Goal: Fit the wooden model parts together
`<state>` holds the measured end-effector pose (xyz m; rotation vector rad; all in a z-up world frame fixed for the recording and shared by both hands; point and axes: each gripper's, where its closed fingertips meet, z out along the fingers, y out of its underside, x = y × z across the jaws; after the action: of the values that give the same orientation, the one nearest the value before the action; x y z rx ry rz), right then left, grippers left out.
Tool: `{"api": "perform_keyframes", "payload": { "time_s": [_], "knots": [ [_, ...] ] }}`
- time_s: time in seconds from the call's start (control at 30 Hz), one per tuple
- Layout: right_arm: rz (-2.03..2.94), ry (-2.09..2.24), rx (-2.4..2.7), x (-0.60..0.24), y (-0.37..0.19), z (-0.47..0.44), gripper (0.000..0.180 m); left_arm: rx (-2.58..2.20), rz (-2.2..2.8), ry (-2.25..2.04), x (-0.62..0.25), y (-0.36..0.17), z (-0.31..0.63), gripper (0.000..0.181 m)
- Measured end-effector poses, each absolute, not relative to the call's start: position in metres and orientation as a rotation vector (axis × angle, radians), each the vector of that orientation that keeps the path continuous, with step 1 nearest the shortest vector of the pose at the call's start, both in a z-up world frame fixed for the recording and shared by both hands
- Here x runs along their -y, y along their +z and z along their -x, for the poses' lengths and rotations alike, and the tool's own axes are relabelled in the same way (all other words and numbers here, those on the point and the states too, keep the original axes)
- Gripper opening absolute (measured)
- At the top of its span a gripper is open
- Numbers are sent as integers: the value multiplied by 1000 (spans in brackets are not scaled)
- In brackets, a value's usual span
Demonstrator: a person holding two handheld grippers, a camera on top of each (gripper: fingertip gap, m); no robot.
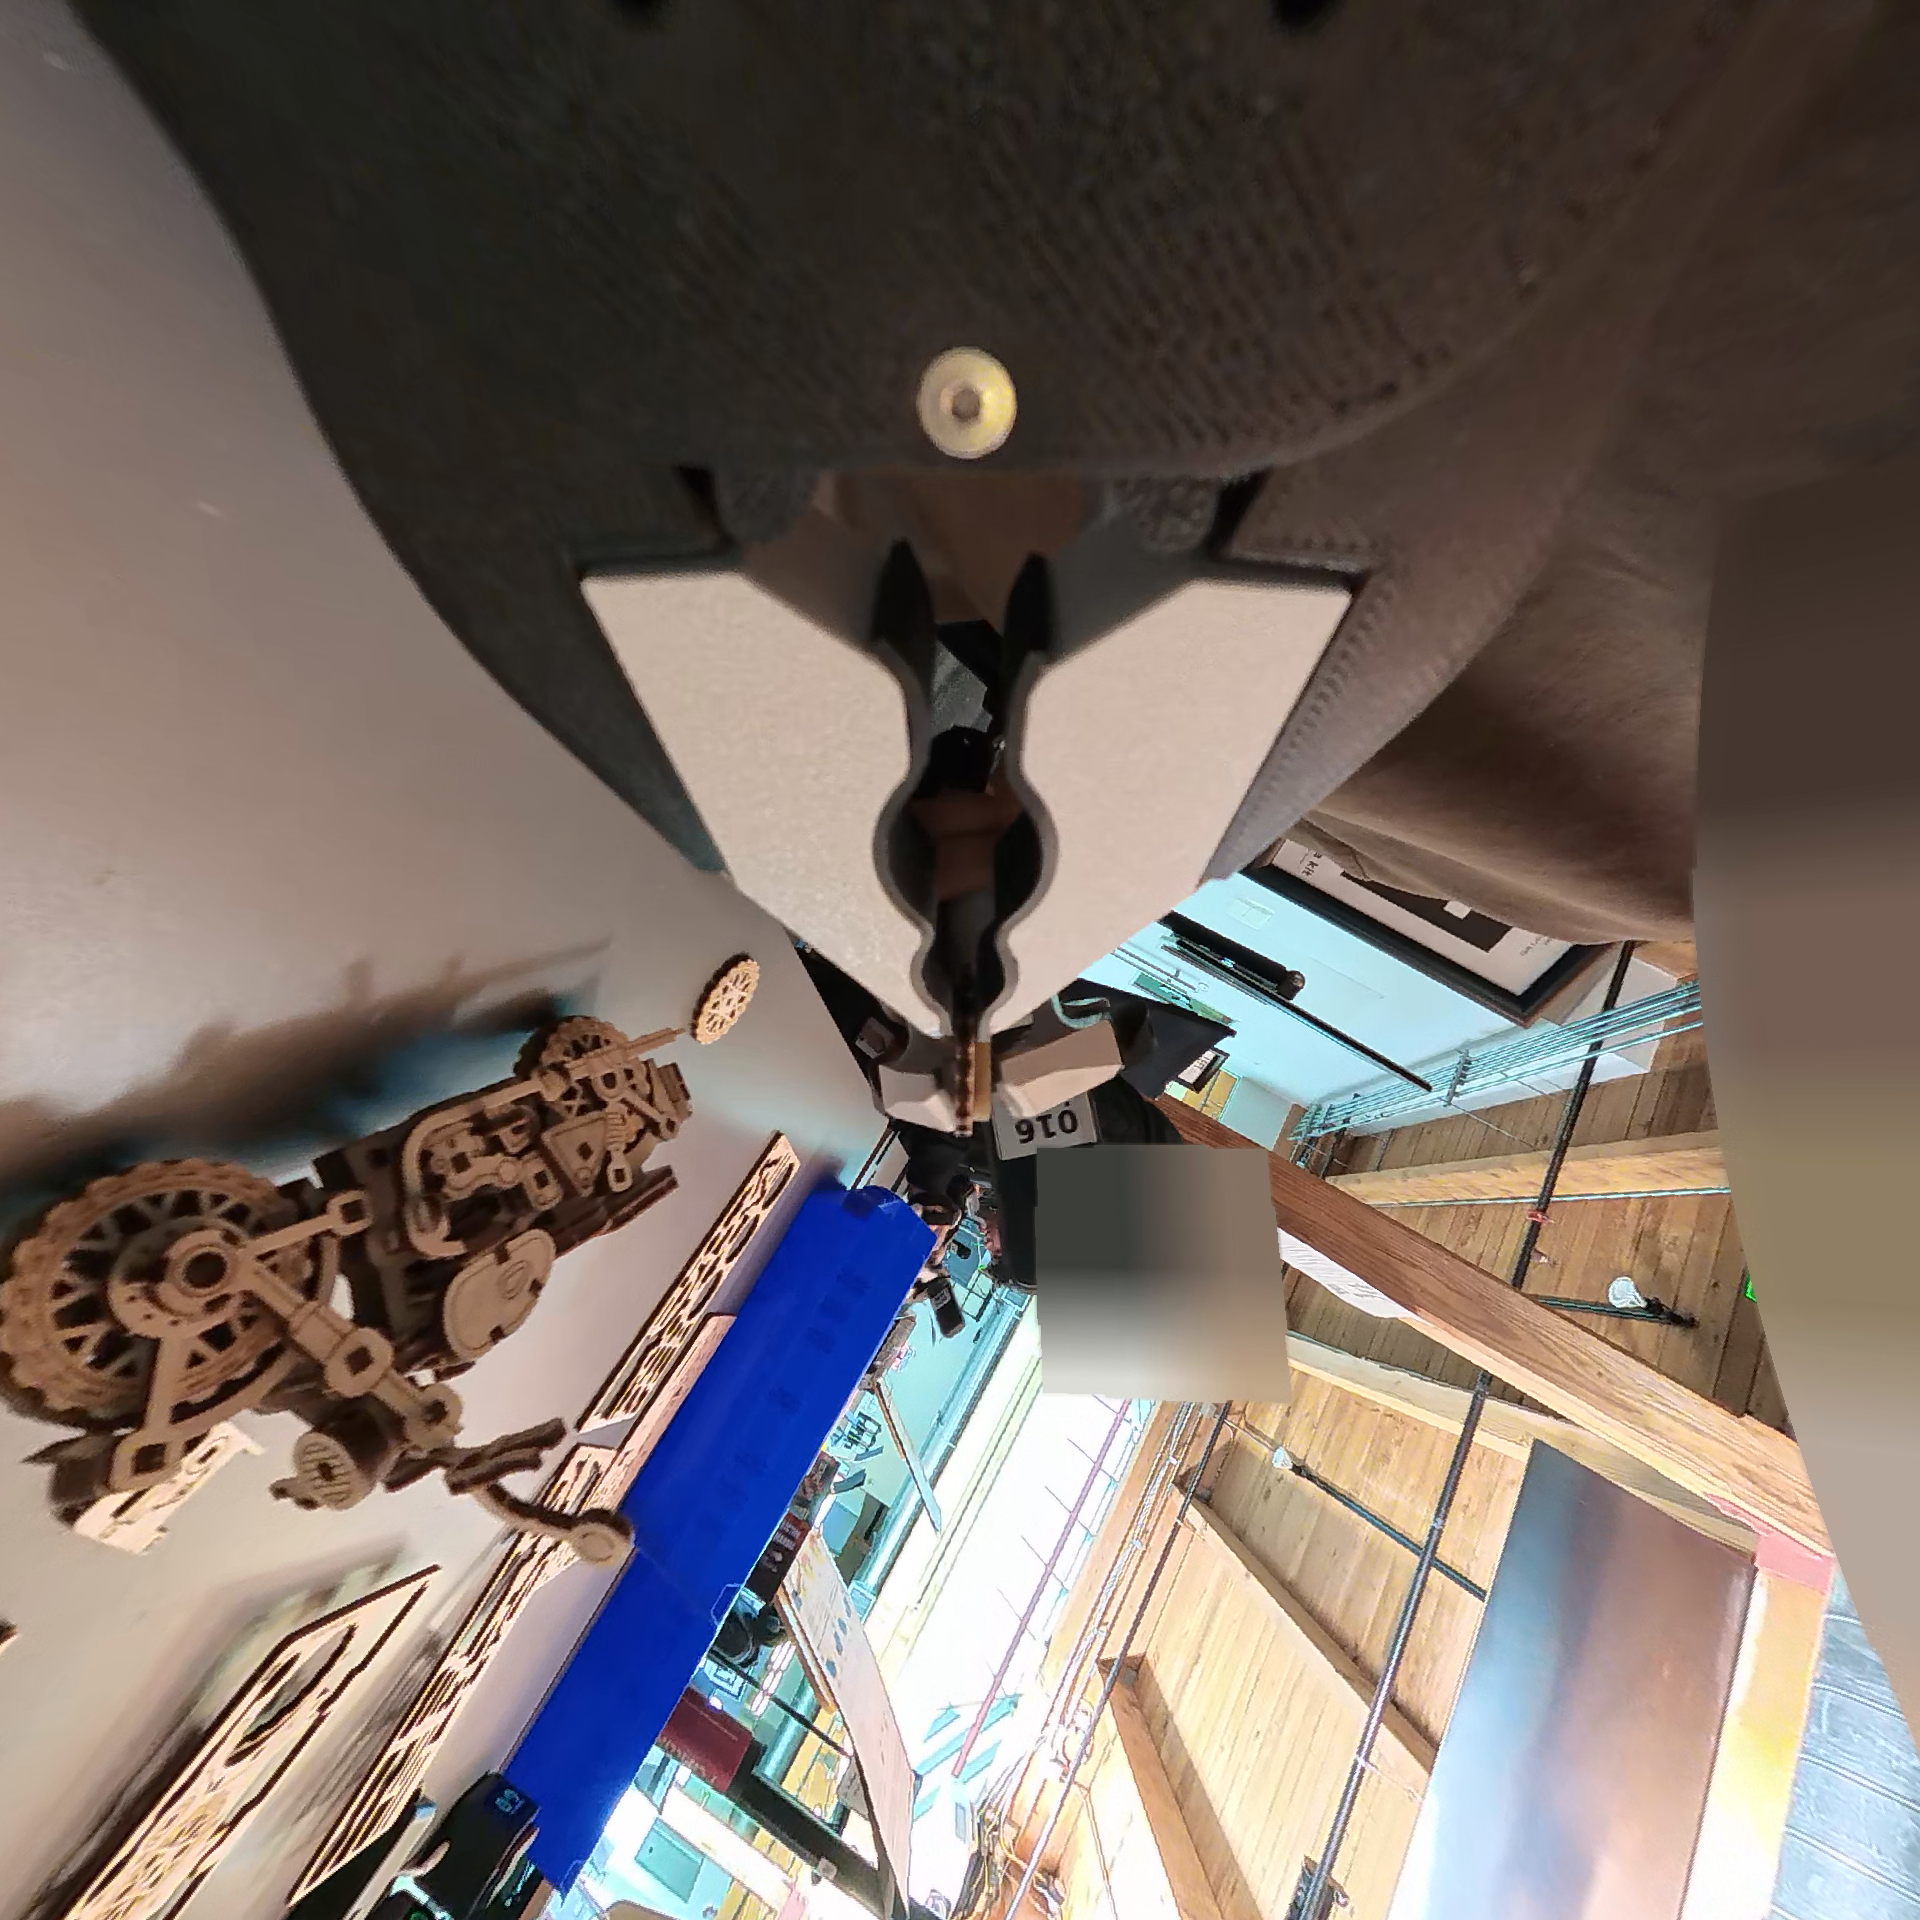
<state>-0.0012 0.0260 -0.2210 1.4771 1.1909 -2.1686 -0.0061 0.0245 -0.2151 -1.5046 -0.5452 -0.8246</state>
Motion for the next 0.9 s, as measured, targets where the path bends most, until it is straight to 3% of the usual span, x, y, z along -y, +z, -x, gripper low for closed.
{"api": "perform_keyframes", "payload": {
  "time_s": [0.9],
  "knots": [
    [-1475, -2164, -1166, -27, -221, 1, 1, 575, 1461, -880, -21, -213, 11, 2]
  ]
}}
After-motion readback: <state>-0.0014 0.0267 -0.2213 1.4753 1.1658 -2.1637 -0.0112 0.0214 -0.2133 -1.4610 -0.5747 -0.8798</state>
